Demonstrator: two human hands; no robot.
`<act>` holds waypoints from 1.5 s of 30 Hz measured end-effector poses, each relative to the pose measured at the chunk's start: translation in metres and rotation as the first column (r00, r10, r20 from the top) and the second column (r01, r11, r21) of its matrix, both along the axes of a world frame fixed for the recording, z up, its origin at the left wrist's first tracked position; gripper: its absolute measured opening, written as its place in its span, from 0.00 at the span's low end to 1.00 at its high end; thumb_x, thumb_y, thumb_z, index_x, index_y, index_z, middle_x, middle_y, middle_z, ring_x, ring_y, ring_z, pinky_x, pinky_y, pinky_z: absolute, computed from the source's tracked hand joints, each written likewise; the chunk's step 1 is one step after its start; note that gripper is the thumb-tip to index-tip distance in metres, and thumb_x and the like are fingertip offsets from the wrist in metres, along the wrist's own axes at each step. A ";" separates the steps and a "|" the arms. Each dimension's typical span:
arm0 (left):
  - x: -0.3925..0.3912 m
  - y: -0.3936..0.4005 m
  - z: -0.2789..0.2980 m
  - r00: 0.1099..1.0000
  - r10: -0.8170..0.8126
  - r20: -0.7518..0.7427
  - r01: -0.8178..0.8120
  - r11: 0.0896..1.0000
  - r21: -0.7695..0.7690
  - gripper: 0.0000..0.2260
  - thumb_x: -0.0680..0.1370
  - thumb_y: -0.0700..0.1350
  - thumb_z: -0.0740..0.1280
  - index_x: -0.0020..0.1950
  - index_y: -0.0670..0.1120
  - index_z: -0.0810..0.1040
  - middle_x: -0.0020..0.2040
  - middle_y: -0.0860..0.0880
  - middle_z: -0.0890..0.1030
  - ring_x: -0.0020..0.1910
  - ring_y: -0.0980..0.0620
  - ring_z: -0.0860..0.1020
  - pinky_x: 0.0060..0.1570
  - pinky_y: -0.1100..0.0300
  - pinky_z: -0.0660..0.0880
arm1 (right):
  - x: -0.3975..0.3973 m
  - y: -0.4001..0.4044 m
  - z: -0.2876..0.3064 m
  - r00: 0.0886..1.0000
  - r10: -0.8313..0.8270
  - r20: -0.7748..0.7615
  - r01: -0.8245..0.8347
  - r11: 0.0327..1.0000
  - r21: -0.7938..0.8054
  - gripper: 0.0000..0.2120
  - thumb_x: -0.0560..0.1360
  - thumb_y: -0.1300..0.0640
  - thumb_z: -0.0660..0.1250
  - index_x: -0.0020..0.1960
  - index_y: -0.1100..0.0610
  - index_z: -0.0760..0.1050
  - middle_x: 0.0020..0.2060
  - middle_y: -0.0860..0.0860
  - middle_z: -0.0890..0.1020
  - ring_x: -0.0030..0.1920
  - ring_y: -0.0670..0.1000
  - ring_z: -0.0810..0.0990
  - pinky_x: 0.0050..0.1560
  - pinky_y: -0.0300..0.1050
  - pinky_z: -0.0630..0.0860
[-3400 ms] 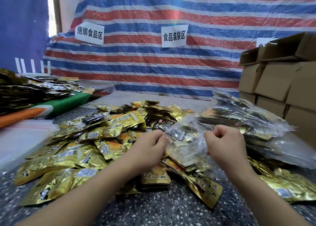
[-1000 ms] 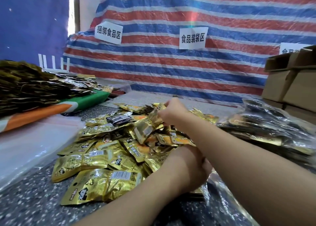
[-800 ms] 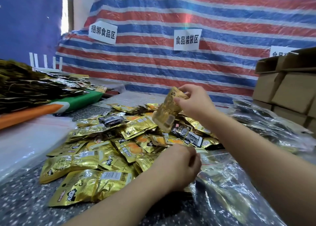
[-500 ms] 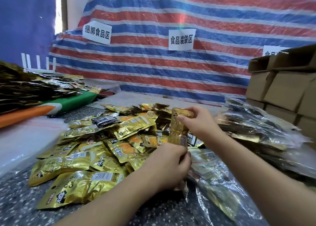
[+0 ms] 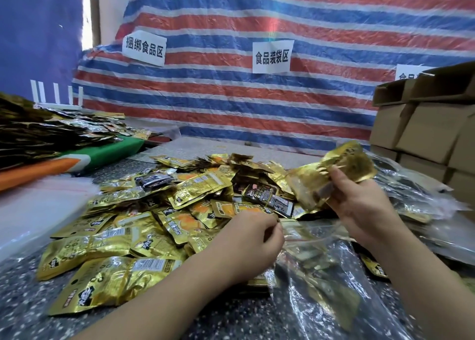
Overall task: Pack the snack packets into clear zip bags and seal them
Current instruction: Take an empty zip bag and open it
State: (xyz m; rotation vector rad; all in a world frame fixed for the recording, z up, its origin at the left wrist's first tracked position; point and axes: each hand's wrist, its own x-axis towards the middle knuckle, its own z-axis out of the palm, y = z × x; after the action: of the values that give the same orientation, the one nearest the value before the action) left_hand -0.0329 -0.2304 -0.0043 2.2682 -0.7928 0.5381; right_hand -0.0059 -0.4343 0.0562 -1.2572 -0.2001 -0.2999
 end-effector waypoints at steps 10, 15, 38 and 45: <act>-0.002 0.005 0.008 0.999 -0.042 -0.032 0.042 0.999 0.002 0.16 0.80 0.47 0.60 0.31 0.52 0.67 0.27 0.54 0.70 0.27 0.57 0.67 0.29 0.63 0.65 | -0.024 -0.020 -0.013 0.998 0.021 0.063 -0.018 0.998 -0.057 0.15 0.67 0.58 0.70 0.51 0.63 0.75 0.42 0.56 0.87 0.45 0.54 0.87 0.40 0.41 0.82; -0.006 0.004 0.013 0.996 -0.065 -0.058 0.063 0.998 -0.026 0.16 0.80 0.46 0.61 0.32 0.52 0.69 0.27 0.55 0.71 0.27 0.58 0.67 0.28 0.64 0.64 | -0.031 -0.015 -0.013 0.974 0.028 0.227 0.075 0.899 -0.432 0.15 0.66 0.57 0.72 0.52 0.58 0.77 0.43 0.49 0.87 0.44 0.48 0.86 0.39 0.35 0.80; -0.005 0.006 0.025 0.903 -0.136 -0.407 -0.043 0.915 -0.401 0.11 0.74 0.61 0.66 0.44 0.57 0.83 0.42 0.64 0.84 0.42 0.69 0.80 0.44 0.66 0.72 | -0.031 -0.022 -0.013 0.986 0.169 0.010 -0.146 0.875 -0.463 0.16 0.71 0.54 0.69 0.56 0.60 0.78 0.48 0.57 0.86 0.49 0.57 0.86 0.47 0.52 0.80; -0.006 0.004 0.027 0.862 -0.202 -0.464 -0.063 0.867 -0.495 0.17 0.80 0.53 0.62 0.45 0.45 0.85 0.41 0.52 0.86 0.36 0.56 0.83 0.37 0.65 0.78 | -0.038 -0.021 -0.013 0.957 0.288 -0.035 -0.240 0.721 -0.650 0.08 0.73 0.54 0.69 0.52 0.47 0.81 0.49 0.52 0.86 0.50 0.51 0.85 0.46 0.43 0.80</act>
State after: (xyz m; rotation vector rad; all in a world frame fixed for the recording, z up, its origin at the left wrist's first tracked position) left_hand -0.0390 -0.2267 0.0230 1.7610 -0.4049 0.0721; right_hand -0.0439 -0.4552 0.0428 -1.8889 -0.5798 -0.0100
